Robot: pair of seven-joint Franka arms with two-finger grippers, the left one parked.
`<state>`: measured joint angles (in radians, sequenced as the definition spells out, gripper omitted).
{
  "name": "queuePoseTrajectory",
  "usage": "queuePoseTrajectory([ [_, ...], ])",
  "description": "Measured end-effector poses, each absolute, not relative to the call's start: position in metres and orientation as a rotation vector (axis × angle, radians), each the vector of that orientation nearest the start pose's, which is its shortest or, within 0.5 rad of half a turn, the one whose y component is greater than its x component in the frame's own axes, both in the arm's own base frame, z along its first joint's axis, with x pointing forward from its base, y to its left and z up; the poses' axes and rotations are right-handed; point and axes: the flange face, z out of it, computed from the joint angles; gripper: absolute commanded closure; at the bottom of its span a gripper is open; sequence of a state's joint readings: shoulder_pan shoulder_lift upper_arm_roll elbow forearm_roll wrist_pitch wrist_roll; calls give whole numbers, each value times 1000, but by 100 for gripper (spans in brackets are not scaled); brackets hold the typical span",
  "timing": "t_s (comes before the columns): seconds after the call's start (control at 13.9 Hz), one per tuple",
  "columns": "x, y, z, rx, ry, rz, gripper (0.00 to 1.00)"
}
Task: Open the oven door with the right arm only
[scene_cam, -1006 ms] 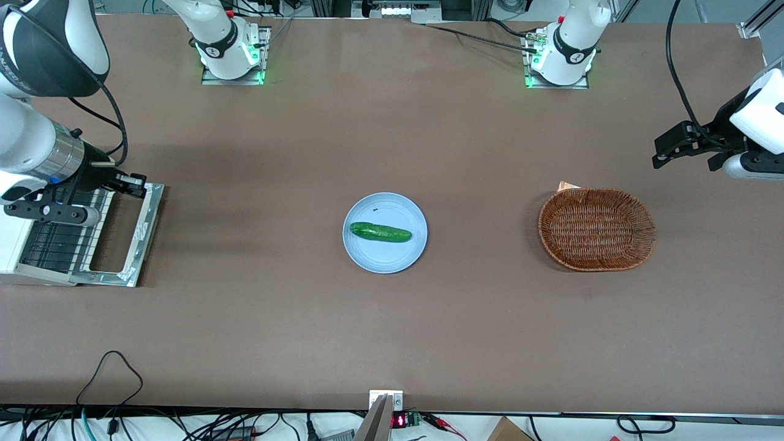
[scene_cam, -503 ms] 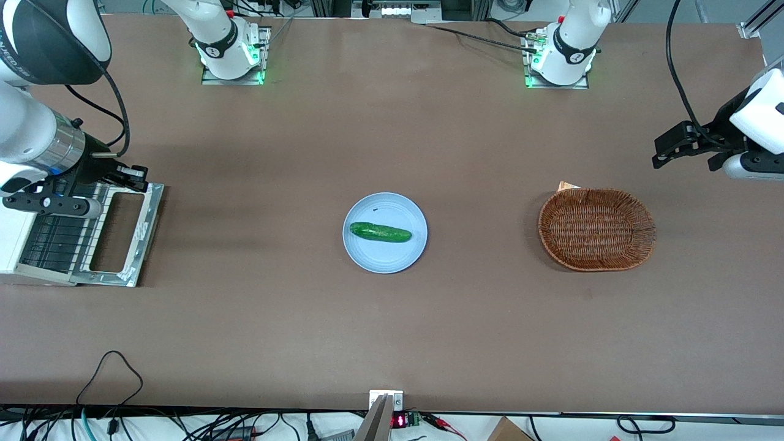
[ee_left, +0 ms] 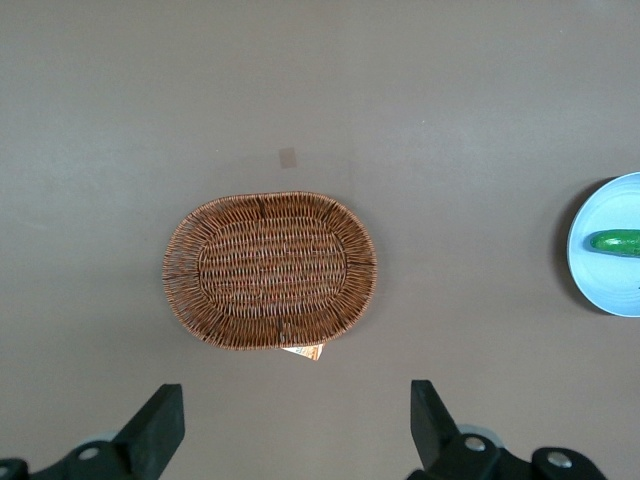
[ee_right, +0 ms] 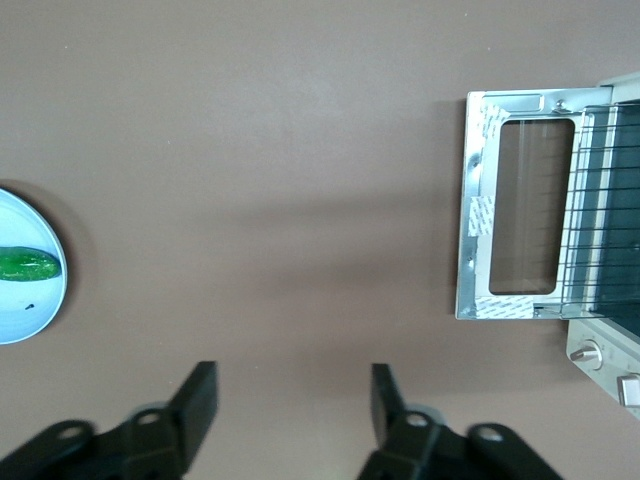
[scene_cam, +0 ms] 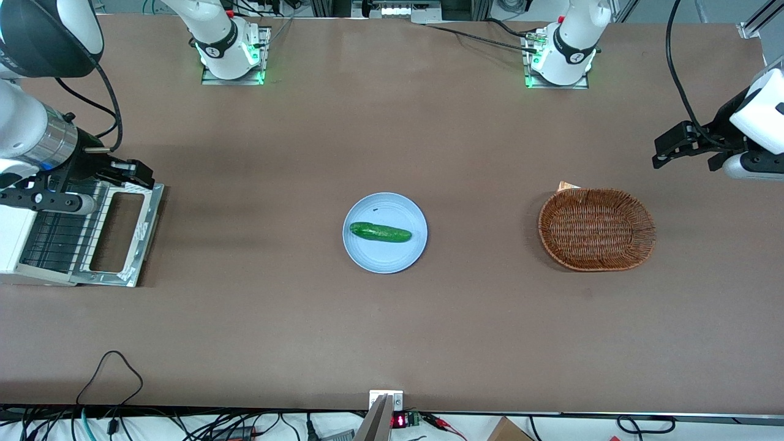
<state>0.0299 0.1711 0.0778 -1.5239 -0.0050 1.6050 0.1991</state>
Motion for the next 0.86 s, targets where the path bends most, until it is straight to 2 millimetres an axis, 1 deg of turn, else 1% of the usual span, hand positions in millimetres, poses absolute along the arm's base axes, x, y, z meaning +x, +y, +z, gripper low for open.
queuePoseTrajectory([
  [0.36, 601, 61, 550, -3140, -31, 144, 0],
  [0.86, 601, 61, 550, -3163, -79, 141, 0],
])
